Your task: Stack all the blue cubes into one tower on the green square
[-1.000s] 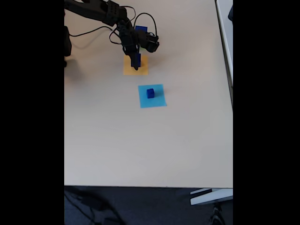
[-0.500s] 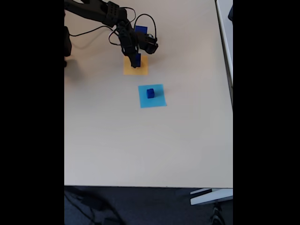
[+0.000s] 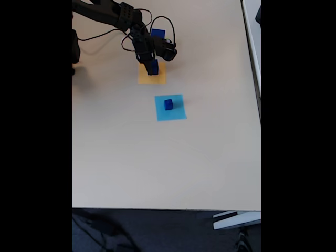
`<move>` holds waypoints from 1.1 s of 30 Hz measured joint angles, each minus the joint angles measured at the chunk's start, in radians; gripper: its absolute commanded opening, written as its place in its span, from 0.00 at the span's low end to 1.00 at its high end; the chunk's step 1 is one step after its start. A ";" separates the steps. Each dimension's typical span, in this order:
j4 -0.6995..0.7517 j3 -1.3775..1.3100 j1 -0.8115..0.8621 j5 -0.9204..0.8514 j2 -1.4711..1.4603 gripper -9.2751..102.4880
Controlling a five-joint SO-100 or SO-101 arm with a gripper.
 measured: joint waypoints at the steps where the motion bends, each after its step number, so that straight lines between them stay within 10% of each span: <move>1: 0.000 -0.005 0.000 -0.011 0.003 0.10; 13: 0.028 -0.186 0.002 0.006 0.091 0.11; 33: 0.299 -0.459 -0.295 0.546 0.005 0.10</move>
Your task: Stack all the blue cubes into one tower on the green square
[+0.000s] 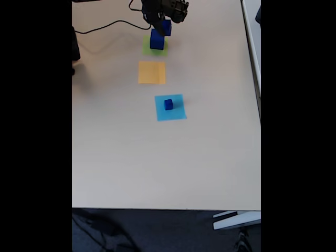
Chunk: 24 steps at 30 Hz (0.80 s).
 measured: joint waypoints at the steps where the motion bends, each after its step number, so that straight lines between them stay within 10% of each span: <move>1: 0.008 -0.005 -0.009 0.012 -0.009 0.10; 24: 0.072 -0.034 -0.077 0.011 -0.095 0.09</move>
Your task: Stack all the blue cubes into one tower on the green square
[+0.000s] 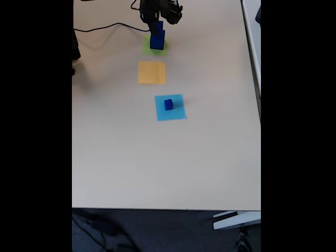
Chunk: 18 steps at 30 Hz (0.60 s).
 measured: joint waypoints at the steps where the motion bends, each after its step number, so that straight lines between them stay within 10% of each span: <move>1: 0.000 -0.002 0.000 -0.002 0.000 0.09; 18: 0.000 -0.031 0.000 -0.003 -0.035 0.09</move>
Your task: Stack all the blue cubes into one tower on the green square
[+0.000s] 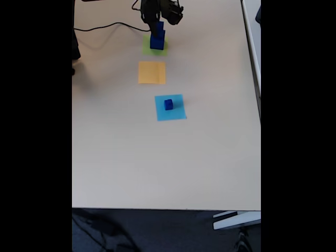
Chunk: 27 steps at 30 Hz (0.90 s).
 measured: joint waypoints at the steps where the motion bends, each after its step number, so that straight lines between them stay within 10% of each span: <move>1: 0.000 0.000 0.000 0.000 -0.002 0.09; 27: 0.000 -0.021 0.000 0.000 -0.026 0.11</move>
